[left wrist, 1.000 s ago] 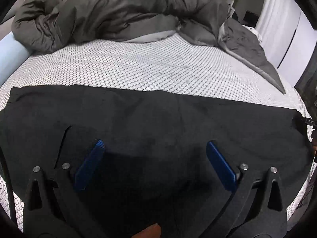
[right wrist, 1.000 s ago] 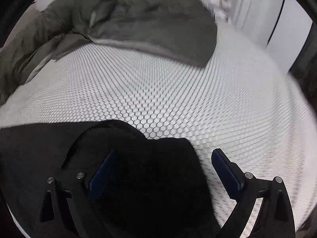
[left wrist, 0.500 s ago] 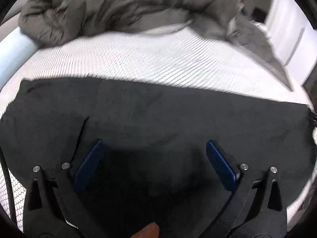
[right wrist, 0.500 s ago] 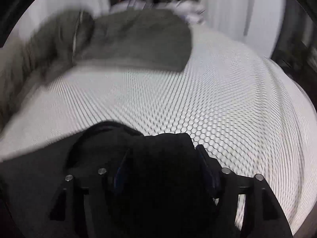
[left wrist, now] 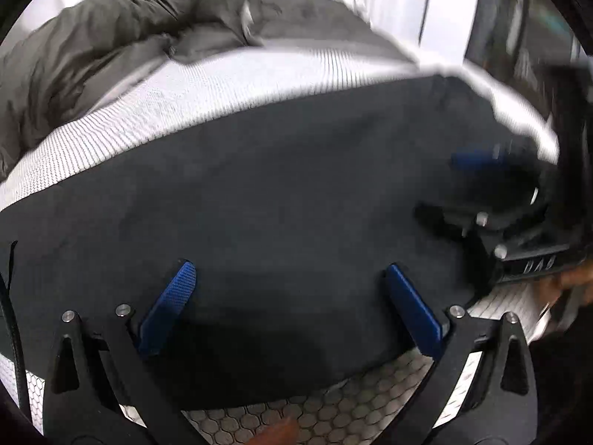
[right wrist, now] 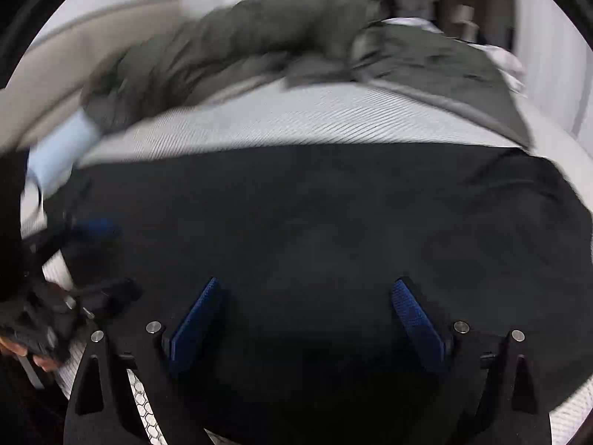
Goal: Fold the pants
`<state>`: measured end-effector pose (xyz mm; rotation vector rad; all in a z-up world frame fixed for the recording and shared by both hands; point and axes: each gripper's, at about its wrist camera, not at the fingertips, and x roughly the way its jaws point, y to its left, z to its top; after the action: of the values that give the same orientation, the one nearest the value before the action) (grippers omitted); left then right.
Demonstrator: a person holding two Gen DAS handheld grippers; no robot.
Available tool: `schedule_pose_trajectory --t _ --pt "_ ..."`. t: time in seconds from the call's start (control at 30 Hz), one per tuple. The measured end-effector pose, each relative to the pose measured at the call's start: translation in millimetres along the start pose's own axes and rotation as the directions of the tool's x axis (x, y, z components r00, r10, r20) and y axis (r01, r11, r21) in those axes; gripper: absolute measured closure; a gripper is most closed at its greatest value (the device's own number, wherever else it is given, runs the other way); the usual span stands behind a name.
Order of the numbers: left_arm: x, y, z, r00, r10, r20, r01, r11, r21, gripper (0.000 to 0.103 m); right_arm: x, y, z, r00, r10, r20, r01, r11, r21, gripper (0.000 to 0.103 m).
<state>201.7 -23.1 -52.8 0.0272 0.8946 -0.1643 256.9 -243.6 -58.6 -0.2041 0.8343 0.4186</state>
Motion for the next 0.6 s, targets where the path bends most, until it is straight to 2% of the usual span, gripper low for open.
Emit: schedule_pose_trajectory --t 0.07,0.13,0.2,0.23,0.27,0.33,0.37,0.4,0.43,0.47,0.57,0.6 --pt "3.0 4.9 -4.4 1.0 -0.017 -0.011 0.017 1.0 -0.011 0.001 2.4 -1.9 -2.5 0.999 -0.015 -0.03 0.014 0.999 -0.033 0.008" --pt "1.7 11.6 -5.2 0.999 -0.038 -0.012 0.037 0.999 -0.04 0.001 -7.4 -23.5 -7.6 0.998 -0.049 -0.044 0.048 0.998 -0.032 0.008" --pt "4.2 16.5 -6.5 0.999 -0.041 -0.019 0.04 0.998 -0.057 0.001 -15.6 -57.1 -17.1 0.98 -0.19 -0.056 0.189 0.982 -0.022 0.008" --pt "5.6 14.7 -6.7 0.999 -0.036 -0.022 0.034 0.998 -0.055 0.001 -20.1 -77.3 -23.1 0.964 -0.259 -0.063 0.259 0.966 -0.005 0.008" --pt "6.3 11.4 -8.0 0.999 -0.028 -0.024 0.027 0.998 -0.048 0.001 -27.1 -103.1 -29.9 0.938 -0.34 -0.071 0.343 0.938 0.036 0.008" --pt "10.4 11.5 -5.3 0.999 -0.022 -0.03 0.021 0.999 -0.04 0.001 -39.6 -144.8 -39.7 0.883 -0.46 -0.088 0.468 0.876 0.115 0.008" --pt "10.6 12.1 -4.8 0.999 -0.025 -0.031 0.024 0.999 -0.042 0.001 -44.9 -164.9 -44.8 0.849 -0.517 -0.11 0.528 0.835 0.154 0.008" --pt "11.3 13.1 -4.8 0.999 -0.028 -0.031 0.026 0.999 -0.044 0.001 -47.7 -176.8 -48.0 0.85 -0.514 -0.116 0.527 0.828 0.194 0.008" --pt "14.0 15.1 -2.2 0.999 -0.031 -0.031 0.03 0.998 -0.046 0.001 -53.5 -186.6 -54.1 0.877 -0.469 -0.103 0.48 0.843 0.244 0.008" --pt "12.5 15.3 -1.8 0.999 -0.035 -0.028 0.034 0.998 -0.05 0.001 -57.9 -187.8 -54.0 0.883 -0.462 -0.088 0.468 0.844 0.264 0.008" --pt "3.5 19.9 2.2 0.999 -0.043 -0.014 0.042 0.996 -0.074 0.001 -74.3 -168.8 -46.0 0.862 -0.507 -0.032 0.499 0.833 0.238 0.008" --pt "-2.3 21.9 5.9 0.999 -0.046 0.007 0.046 0.996 -0.082 0.001 -82.4 -161.5 -41.9 0.871 -0.491 0.004 0.476 0.846 0.241 0.008"
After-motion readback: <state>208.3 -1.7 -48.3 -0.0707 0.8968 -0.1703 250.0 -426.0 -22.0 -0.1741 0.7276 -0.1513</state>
